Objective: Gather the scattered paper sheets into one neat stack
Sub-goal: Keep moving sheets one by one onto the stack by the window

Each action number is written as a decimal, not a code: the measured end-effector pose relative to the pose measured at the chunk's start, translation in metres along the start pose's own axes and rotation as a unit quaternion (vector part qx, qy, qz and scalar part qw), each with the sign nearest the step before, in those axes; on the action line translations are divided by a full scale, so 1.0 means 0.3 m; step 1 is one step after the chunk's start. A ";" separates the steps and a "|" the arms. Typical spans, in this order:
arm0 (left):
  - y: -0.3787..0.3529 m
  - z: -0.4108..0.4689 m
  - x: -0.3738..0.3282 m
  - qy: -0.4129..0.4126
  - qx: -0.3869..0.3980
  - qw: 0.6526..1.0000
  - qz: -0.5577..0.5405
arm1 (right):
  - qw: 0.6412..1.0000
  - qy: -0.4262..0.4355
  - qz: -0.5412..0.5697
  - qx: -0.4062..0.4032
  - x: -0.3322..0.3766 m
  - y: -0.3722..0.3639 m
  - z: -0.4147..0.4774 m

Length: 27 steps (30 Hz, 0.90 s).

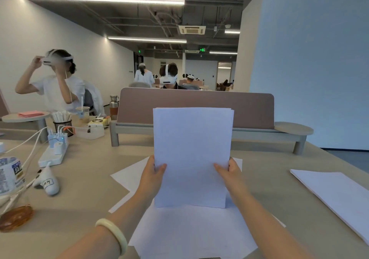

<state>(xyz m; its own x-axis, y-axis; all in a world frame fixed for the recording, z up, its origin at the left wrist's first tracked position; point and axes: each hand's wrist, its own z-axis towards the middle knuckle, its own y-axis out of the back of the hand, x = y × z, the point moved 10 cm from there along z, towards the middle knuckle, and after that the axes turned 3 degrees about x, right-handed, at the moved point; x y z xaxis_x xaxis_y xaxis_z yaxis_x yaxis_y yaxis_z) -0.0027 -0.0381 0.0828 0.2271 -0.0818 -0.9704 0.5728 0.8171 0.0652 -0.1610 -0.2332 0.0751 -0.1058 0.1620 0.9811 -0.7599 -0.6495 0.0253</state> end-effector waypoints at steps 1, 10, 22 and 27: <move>-0.006 0.002 -0.015 -0.006 -0.003 1.000 0.012 | 1.000 0.000 -0.009 -0.009 0.007 -0.001 -0.001; -0.030 -0.020 0.032 0.000 -0.003 0.999 0.035 | 0.999 -0.005 -0.032 -0.016 -0.024 -0.028 -0.031; -0.050 -0.027 0.219 0.064 -0.029 0.987 0.145 | 0.990 -0.045 -0.135 -0.009 -0.168 -0.065 -0.055; -0.048 -0.038 0.274 0.082 -0.037 0.978 0.186 | 0.976 -0.055 -0.208 0.015 -0.245 -0.063 -0.082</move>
<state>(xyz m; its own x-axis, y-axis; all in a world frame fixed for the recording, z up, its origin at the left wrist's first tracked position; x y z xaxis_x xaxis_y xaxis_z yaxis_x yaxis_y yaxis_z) -0.0014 -0.0501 -0.0006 0.2765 0.3163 -0.9075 0.4147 0.8126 0.4096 -0.1548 -0.2145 -0.0022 0.2789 0.3373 0.8991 -0.7031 -0.5660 0.4305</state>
